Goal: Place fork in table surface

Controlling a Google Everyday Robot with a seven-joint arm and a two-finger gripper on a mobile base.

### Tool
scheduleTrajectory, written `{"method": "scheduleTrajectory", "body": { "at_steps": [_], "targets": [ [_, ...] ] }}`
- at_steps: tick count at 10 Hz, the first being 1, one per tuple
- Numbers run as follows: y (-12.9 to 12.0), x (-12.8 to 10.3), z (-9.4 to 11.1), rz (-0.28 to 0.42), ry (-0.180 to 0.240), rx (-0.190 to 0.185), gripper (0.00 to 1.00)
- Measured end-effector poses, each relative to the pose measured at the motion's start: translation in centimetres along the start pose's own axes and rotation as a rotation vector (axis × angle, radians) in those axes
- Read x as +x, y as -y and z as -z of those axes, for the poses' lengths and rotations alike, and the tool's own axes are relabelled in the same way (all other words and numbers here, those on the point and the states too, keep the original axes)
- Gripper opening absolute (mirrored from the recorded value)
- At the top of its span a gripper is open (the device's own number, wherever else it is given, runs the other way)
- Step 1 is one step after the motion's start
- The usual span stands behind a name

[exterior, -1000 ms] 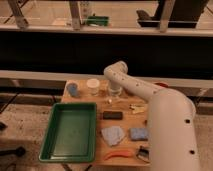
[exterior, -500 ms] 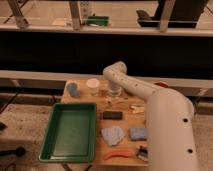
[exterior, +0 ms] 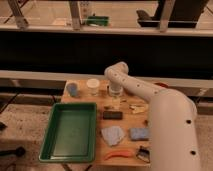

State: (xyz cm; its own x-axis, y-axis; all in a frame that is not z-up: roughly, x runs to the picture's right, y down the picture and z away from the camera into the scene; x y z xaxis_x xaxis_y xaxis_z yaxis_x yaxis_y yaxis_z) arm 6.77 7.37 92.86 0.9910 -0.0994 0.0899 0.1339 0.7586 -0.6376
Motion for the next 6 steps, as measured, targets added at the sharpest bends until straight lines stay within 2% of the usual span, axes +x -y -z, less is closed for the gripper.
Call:
{"method": "scheduleTrajectory", "body": {
  "at_steps": [2, 4, 6],
  "targets": [
    [-0.1, 0.2, 0.3, 0.002, 0.0, 0.004, 0.8],
    [-0.2, 0.3, 1.2, 0.004, -0.003, 0.013, 0.8],
    [-0.7, 0.0, 2.8, 0.017, -0.004, 0.005, 0.8]
  ]
}}
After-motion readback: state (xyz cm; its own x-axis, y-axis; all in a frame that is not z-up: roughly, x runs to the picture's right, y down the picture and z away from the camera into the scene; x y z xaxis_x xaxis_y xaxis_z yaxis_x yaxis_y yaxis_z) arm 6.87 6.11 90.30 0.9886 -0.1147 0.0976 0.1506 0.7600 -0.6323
